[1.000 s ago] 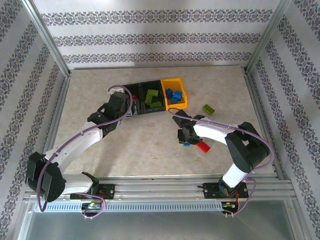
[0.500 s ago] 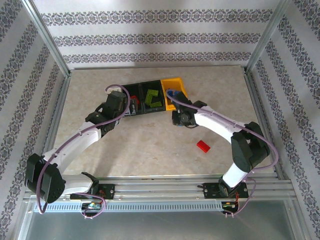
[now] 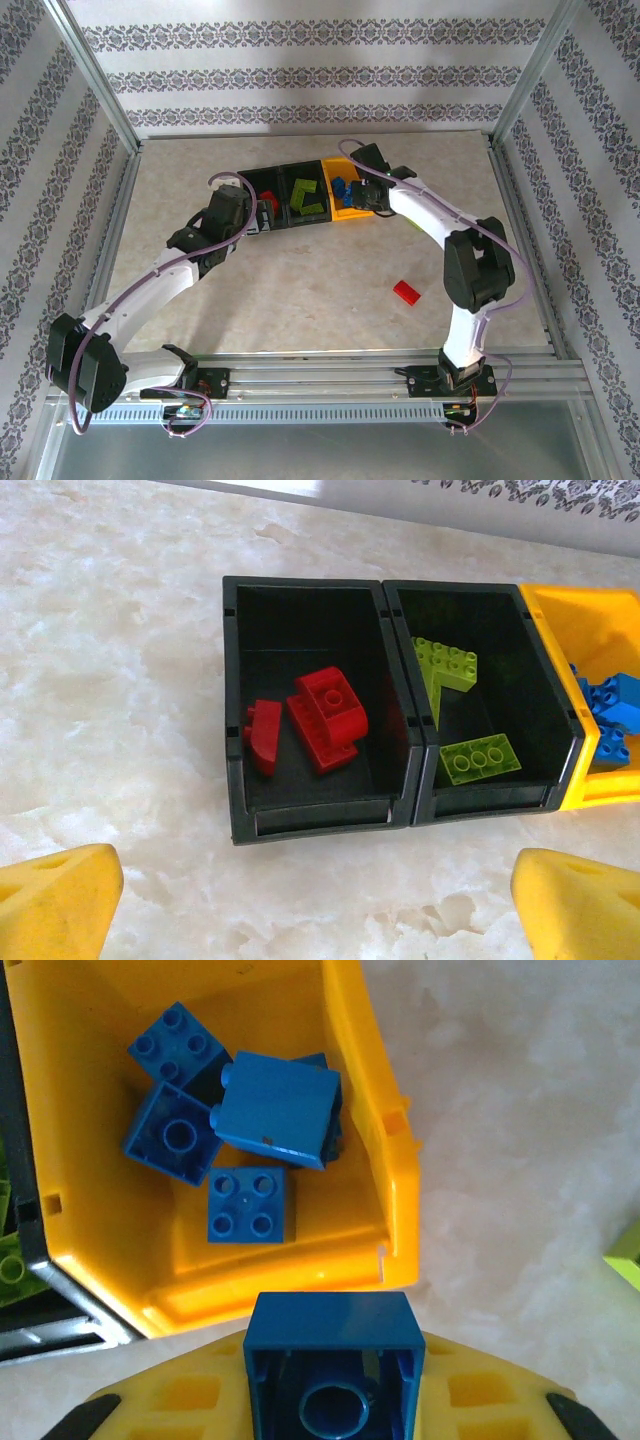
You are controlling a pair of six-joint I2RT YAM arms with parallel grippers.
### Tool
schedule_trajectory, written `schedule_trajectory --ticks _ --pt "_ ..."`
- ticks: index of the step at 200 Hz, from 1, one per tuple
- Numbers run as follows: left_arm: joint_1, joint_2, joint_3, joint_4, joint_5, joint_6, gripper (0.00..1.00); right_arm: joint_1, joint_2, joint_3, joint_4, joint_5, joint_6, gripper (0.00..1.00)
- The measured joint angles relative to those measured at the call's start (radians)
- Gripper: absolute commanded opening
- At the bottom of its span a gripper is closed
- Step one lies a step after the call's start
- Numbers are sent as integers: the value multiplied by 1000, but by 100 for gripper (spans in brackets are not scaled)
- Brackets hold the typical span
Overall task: Sort the legos into containers by color
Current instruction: Place the lego in the container.
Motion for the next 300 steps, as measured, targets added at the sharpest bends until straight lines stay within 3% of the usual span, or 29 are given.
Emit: schedule_trajectory --ticks 151,192,221,300 --pt "6 -1 -2 0 8 0 100 0 311 410 19 39 -150 34" --pt "6 -1 -2 0 8 0 100 0 397 528 3 42 -175 44" --pt "6 -1 -2 0 8 0 100 0 417 552 -13 42 -175 51" --pt "6 -1 -2 0 8 0 100 0 362 500 -35 45 -190 60"
